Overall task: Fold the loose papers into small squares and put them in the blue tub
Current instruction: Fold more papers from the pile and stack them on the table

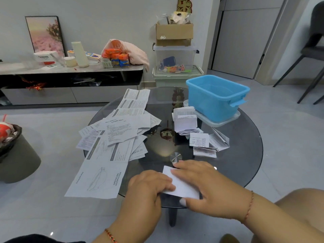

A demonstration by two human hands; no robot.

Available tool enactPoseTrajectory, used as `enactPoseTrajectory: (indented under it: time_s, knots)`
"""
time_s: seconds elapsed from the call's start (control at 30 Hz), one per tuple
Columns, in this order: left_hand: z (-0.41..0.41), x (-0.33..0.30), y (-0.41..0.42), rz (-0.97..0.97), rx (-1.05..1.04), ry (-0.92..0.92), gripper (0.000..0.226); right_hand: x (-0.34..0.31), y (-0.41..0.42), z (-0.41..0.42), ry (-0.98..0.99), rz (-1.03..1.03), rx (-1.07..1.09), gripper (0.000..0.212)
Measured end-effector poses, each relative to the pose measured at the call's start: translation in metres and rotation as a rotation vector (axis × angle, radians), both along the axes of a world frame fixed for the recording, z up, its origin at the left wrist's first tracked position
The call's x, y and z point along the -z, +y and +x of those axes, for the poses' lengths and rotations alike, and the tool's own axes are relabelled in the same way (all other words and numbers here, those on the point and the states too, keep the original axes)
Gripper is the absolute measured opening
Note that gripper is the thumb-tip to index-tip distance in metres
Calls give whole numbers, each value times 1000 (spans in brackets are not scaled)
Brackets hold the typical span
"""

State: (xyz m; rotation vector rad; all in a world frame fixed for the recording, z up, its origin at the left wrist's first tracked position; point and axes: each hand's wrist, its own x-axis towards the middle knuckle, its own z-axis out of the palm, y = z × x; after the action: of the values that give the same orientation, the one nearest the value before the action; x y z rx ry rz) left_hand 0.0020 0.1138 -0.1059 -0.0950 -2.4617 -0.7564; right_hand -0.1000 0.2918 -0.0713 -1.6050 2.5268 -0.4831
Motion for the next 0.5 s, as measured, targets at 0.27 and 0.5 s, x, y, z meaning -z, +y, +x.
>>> enactPoseTrajectory:
  time_s: [0.27, 0.5]
  knots:
    - [18, 9, 18, -415, 13, 56, 52, 12, 0, 26, 460, 73, -25, 89]
    - [14, 18, 16, -319, -7, 222, 12, 10, 7, 26, 330, -98, -65, 24]
